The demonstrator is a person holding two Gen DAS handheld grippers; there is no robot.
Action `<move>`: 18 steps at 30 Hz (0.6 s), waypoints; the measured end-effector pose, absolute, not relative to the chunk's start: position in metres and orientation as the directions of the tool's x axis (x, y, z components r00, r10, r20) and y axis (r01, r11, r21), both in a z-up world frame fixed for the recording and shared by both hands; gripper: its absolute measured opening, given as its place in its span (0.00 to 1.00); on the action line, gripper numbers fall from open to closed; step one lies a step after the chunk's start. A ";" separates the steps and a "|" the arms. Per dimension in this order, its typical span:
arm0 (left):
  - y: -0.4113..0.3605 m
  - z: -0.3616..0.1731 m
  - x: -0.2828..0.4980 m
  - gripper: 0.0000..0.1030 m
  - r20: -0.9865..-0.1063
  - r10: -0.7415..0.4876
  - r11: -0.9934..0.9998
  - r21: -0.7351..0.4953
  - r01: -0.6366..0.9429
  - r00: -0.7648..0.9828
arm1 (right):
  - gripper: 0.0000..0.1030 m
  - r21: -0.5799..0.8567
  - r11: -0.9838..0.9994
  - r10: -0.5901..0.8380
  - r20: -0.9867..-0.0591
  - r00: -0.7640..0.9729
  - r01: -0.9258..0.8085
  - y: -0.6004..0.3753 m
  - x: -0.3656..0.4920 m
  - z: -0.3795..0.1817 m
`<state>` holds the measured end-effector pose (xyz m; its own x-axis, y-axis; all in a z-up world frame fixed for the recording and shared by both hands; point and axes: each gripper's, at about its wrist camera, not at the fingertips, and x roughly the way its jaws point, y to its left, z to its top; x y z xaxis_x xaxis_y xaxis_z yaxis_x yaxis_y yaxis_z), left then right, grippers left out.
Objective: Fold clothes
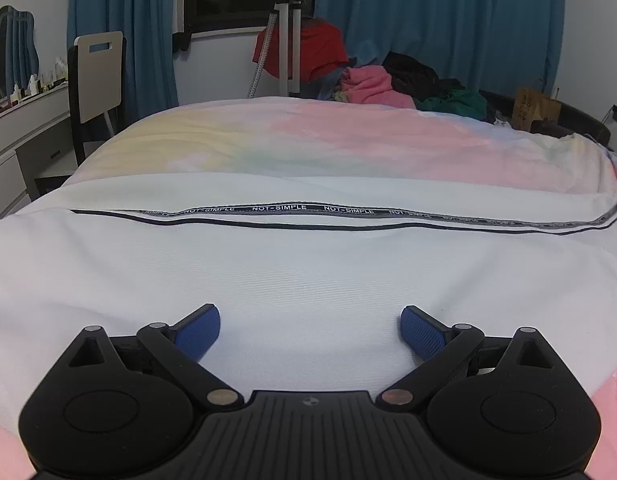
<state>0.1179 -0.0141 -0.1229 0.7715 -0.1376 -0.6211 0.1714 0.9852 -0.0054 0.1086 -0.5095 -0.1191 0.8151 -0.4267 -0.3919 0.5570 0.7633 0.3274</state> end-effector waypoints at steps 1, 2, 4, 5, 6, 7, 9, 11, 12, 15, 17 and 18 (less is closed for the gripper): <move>-0.014 -0.122 0.118 0.95 -0.620 -0.139 0.985 -0.007 0.172 0.772 | 0.15 0.273 0.801 -0.432 -0.352 0.831 0.532 -0.491 0.109 -0.108; -0.013 -0.121 0.118 0.95 -0.618 -0.141 0.985 -0.009 0.172 0.773 | 0.15 0.215 0.837 -0.431 -0.309 0.848 0.504 -0.471 0.109 -0.097; -0.011 -0.115 0.116 0.92 -0.612 -0.135 0.987 -0.011 0.162 0.779 | 0.15 0.105 0.891 -0.410 -0.229 0.883 0.441 -0.432 0.110 -0.079; -0.009 -0.109 0.114 0.92 -0.608 -0.128 0.988 -0.012 0.152 0.784 | 0.15 0.057 0.912 -0.389 -0.194 0.901 0.406 -0.413 0.111 -0.071; -0.004 -0.103 0.112 0.92 -0.594 -0.126 0.990 -0.026 0.137 0.795 | 0.15 0.013 0.932 -0.354 -0.167 0.920 0.361 -0.392 0.112 -0.067; 0.002 -0.095 0.109 0.92 -0.578 -0.136 0.990 -0.058 0.125 0.805 | 0.15 -0.031 0.949 -0.314 -0.143 0.938 0.313 -0.370 0.113 -0.064; 0.015 -0.082 0.103 0.94 -0.546 -0.149 0.988 -0.118 0.100 0.824 | 0.15 -0.120 0.969 -0.232 -0.113 0.966 0.218 -0.328 0.113 -0.062; 0.028 -0.071 0.098 0.94 -0.515 -0.156 0.982 -0.172 0.077 0.843 | 0.15 -0.210 0.971 -0.146 -0.126 0.981 0.118 -0.290 0.107 -0.073; 0.032 -0.068 0.096 0.94 -0.504 -0.151 0.981 -0.183 0.066 0.850 | 0.15 -0.255 0.965 -0.103 -0.151 0.983 0.062 -0.272 0.103 -0.083; 0.040 -0.064 0.094 0.94 -0.483 -0.149 0.977 -0.206 0.054 0.863 | 0.15 -0.370 0.923 0.014 -0.252 0.968 -0.110 -0.221 0.092 -0.117; 0.040 -0.064 0.094 0.94 -0.486 -0.162 0.975 -0.211 0.064 0.859 | 0.15 -0.422 0.879 0.059 -0.369 0.928 -0.224 -0.198 0.087 -0.146; 0.038 -0.065 0.094 0.94 -0.490 -0.168 0.976 -0.207 0.073 0.855 | 0.15 -0.433 0.869 0.054 -0.397 0.916 -0.239 -0.194 0.087 -0.154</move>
